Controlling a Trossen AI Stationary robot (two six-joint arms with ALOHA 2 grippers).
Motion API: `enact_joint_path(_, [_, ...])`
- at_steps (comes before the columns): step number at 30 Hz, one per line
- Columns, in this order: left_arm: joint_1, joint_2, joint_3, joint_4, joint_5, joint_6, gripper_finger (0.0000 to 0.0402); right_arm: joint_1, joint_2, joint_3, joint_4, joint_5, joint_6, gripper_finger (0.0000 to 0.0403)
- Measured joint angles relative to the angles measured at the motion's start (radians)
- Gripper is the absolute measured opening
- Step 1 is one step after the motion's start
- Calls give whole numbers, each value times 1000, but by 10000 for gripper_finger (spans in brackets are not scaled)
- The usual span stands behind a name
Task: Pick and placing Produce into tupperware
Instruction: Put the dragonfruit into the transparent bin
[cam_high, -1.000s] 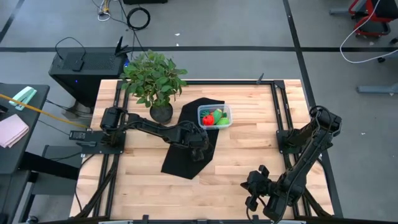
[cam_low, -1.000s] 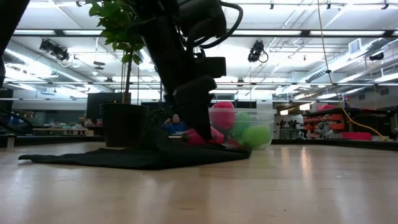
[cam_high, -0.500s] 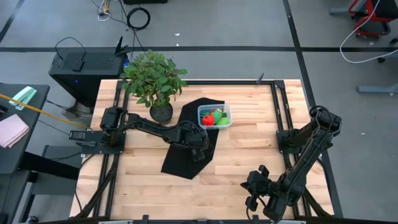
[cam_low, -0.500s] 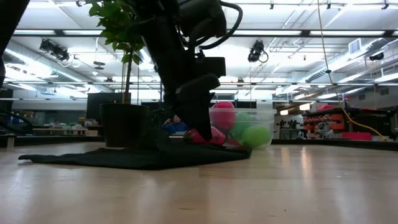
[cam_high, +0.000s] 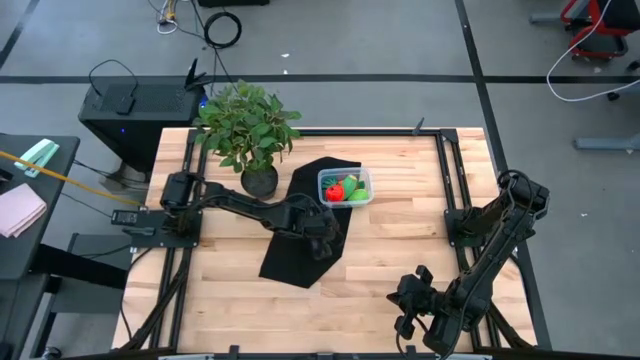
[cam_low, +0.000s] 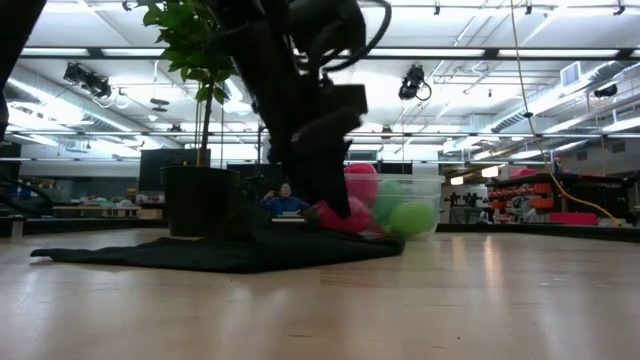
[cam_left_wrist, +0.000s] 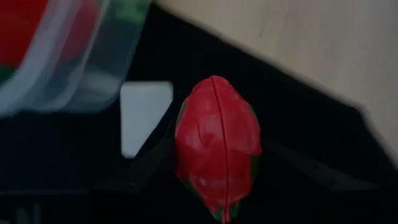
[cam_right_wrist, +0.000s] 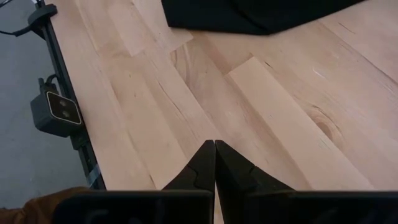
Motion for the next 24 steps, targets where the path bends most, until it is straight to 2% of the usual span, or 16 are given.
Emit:
enact_joint_path(8, [-3, -40, 3, 161, 11, -7, 229, 0, 0, 0, 0, 0, 0, 11])
enact_joint_path(14, [-2, -40, 92, 215, 6, 39, 224, 0, 1, -1, 0, 0, 1, 11])
enact_joint_path(24, [67, -39, 257, 244, -143, 260, 227, 0, 1, -1, 0, 0, 1, 11])
